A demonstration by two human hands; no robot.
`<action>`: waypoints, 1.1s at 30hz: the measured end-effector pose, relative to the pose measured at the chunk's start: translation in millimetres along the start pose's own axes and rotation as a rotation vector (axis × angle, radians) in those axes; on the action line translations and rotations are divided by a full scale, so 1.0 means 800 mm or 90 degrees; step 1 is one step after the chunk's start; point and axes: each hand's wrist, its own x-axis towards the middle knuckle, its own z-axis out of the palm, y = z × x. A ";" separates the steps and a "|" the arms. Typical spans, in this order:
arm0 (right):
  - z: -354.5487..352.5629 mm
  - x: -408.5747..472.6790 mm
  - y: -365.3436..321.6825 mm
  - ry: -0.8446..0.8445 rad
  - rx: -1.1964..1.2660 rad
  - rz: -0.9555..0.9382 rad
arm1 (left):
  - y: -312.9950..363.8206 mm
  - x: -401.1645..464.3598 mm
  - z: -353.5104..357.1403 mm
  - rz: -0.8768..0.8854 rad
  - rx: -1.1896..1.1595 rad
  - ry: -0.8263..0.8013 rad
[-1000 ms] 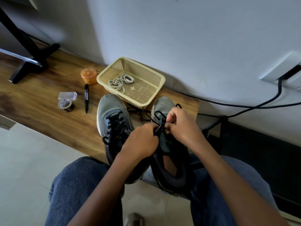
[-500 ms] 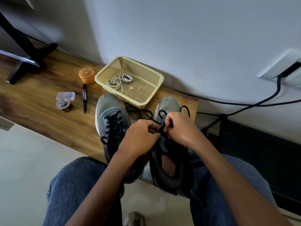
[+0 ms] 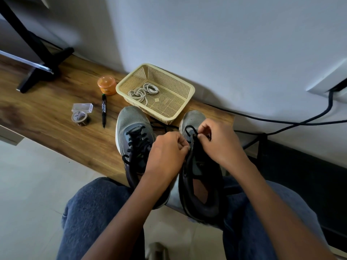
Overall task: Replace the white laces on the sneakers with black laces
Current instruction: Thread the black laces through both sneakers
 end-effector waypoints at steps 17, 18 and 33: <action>-0.028 -0.005 0.001 -0.337 0.090 0.130 | -0.007 -0.001 0.001 -0.030 0.009 -0.066; -0.029 -0.005 0.000 -0.344 0.086 0.134 | -0.008 -0.001 0.001 -0.033 0.021 -0.068; -0.022 -0.005 0.000 -0.326 0.133 0.169 | 0.004 -0.003 0.006 0.019 0.087 0.014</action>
